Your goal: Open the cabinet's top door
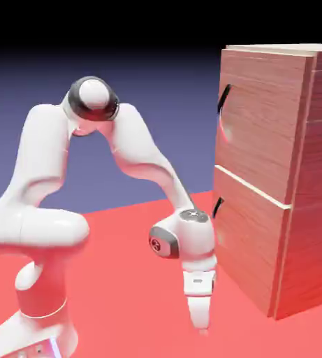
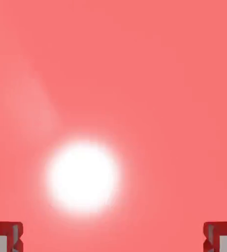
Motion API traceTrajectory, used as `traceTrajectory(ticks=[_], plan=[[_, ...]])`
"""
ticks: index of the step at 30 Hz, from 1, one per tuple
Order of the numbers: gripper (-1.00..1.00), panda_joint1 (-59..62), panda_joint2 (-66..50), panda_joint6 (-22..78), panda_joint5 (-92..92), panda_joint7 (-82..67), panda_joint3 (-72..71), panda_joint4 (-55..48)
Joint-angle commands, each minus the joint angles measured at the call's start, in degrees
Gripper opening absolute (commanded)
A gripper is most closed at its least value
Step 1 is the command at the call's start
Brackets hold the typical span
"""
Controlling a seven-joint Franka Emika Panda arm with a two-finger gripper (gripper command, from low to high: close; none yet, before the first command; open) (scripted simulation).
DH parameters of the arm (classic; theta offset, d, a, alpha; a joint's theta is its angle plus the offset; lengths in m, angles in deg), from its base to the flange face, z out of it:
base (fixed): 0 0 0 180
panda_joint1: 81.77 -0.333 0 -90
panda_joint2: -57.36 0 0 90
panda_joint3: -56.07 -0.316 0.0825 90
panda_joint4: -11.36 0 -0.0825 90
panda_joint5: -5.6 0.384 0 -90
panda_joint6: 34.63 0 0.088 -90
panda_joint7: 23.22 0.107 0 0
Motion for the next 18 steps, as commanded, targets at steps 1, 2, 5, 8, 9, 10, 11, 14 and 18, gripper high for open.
traceTrajectory(ticks=[1,2,5,8,9,10,11,14,18], plan=[[0.0,-1.85,-2.08,0.43,2.18,-0.86,1.86,-0.29],[0.0,-3.69,-4.16,0.87,4.35,-1.73,3.72,-0.59],[0.0,-9.22,-10.39,2.16,10.86,-4.31,9.29,-1.47],[0.0,-14.75,-16.62,3.46,17.38,-6.9,14.87,-2.35],[0.0,-16.59,-18.69,3.9,19.55,-7.76,16.73,-2.65],[0.0,-18.43,-20.77,4.33,21.73,-8.62,18.59,-2.94],[0.0,-20.27,-22.85,4.76,23.9,-9.48,20.44,-3.24],[0.0,-25.8,-29.08,6.06,30.42,-12.07,26.02,-4.12],[0.0,-33.17,-37.39,7.79,39.11,-15.52,33.45,-5.3]])
